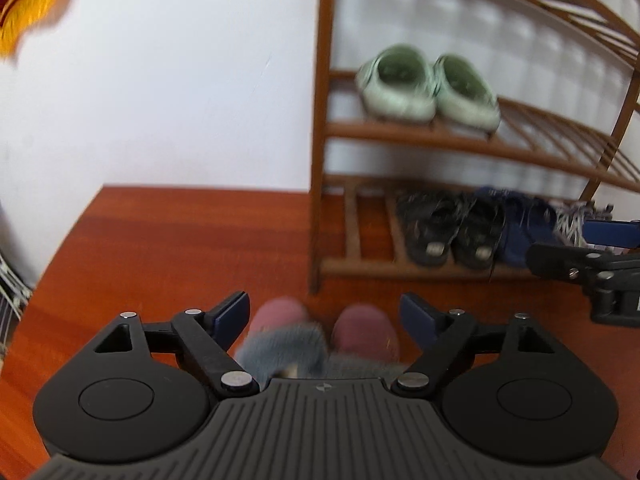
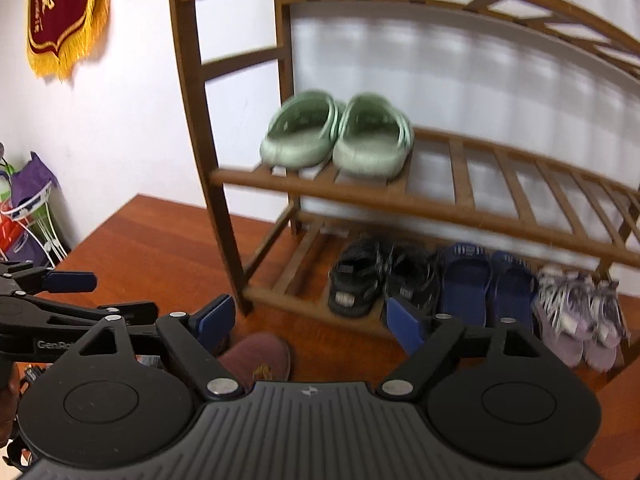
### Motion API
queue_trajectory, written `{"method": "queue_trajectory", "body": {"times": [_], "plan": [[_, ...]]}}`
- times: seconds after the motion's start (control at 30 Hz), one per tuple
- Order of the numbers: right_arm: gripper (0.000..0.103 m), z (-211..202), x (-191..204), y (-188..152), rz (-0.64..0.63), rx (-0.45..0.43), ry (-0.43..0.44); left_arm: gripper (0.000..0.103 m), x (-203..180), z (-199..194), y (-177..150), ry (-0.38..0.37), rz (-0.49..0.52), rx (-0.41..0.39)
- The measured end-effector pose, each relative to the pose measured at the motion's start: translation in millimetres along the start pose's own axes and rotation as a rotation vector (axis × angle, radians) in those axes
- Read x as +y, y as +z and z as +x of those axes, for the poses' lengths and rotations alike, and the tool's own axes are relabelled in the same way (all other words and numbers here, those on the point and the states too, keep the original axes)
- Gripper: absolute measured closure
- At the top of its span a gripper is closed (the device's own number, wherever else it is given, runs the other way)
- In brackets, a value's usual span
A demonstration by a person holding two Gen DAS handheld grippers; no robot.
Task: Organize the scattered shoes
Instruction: 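Withdraw both tools and lower them toward the pink fluffy slippers, then grasp one pink fluffy slipper with the right tool while the left tool grasps the other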
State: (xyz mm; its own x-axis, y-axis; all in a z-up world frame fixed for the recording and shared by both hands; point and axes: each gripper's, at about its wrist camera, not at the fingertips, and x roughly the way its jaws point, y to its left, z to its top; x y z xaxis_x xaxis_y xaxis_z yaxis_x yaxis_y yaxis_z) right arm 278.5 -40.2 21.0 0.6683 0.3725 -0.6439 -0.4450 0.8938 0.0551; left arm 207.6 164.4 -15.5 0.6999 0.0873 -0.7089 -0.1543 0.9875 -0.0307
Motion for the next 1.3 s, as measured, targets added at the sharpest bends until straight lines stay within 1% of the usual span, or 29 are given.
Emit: {"method": "queue_trajectory", "body": {"times": [0.1,0.23,0.37,0.6,0.77,0.83,0.97,1.07,1.17,1.2,1.3], "plan": [[0.011,4.6,8.2,-18.3,0.015,0.031,-0.005,0.017,10.7,5.5,-13.5,0.003,-0.009,0.023],[0.01,12.1,21.4,-42.4,0.009,0.065,-0.005,0.017,25.1,18.3,-38.1,-0.014,-0.021,0.055],[0.009,20.5,32.9,-61.9,0.014,0.103,0.001,0.017,27.5,26.6,-51.4,-0.026,-0.003,0.058],[0.009,39.5,51.7,-88.2,0.002,0.136,0.0,0.017,38.4,49.3,-78.8,-0.043,0.038,0.075],[0.009,55.7,60.0,-102.8,0.008,0.164,0.005,0.017,45.8,69.1,-85.2,-0.068,0.051,0.106],[0.009,62.4,63.2,-107.5,0.013,0.18,0.009,0.017,44.4,76.2,-85.3,-0.065,0.067,0.11],[0.009,72.7,69.5,-111.4,-0.001,0.203,0.014,0.017,45.2,91.5,-88.4,-0.08,0.084,0.132],[0.009,78.5,74.0,-113.7,-0.004,0.215,0.013,0.017,49.6,96.1,-90.9,-0.069,0.076,0.14],[0.009,83.1,78.4,-116.9,-0.008,0.227,0.018,0.016,59.2,98.5,-91.8,-0.08,0.049,0.144],[0.009,84.2,80.0,-118.1,-0.009,0.231,0.021,0.016,60.9,98.5,-91.8,-0.079,0.05,0.142],[0.009,88.6,86.5,-123.0,-0.017,0.247,0.037,0.016,66.2,96.7,-90.4,-0.035,0.08,0.114]]}}
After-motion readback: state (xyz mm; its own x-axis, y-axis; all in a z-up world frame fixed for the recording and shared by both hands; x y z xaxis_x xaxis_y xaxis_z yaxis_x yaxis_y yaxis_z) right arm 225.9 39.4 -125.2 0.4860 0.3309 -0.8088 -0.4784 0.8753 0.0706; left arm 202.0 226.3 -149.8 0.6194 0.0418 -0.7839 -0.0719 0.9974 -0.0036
